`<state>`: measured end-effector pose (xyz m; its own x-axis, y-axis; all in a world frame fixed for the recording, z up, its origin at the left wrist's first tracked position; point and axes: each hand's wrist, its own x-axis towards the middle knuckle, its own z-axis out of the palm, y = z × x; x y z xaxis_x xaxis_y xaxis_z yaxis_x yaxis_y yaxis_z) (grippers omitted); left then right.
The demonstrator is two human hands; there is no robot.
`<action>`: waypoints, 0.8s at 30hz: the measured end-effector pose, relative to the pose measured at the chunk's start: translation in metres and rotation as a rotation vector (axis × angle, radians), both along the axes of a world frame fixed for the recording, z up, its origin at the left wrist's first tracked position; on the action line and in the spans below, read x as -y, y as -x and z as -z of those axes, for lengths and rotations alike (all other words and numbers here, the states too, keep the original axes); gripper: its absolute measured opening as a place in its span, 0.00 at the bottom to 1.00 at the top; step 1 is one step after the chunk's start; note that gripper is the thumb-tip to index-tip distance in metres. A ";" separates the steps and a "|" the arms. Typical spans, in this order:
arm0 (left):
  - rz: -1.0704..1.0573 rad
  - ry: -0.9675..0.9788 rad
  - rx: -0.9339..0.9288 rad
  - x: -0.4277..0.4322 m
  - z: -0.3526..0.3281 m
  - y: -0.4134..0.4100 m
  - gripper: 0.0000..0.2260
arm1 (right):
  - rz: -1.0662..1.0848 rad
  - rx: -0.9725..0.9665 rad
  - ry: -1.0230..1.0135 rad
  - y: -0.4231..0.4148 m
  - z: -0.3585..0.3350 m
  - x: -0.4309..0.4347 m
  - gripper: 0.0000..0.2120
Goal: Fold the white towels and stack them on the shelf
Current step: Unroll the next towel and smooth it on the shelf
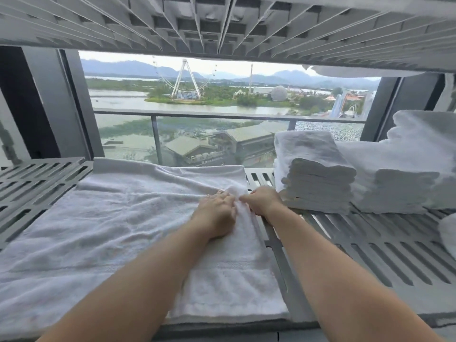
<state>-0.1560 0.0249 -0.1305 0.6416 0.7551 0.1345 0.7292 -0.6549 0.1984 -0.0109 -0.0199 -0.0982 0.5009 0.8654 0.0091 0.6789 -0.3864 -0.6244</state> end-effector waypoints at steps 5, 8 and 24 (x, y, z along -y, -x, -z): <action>-0.015 0.011 0.023 0.000 0.003 0.000 0.25 | -0.013 -0.214 -0.069 -0.004 -0.002 -0.009 0.11; -0.017 -0.004 0.056 -0.003 0.006 0.001 0.24 | -0.065 -0.241 -0.072 -0.008 -0.004 -0.011 0.06; -0.043 -0.116 0.268 -0.003 -0.004 0.009 0.13 | -0.359 0.494 -0.232 -0.005 0.020 -0.021 0.15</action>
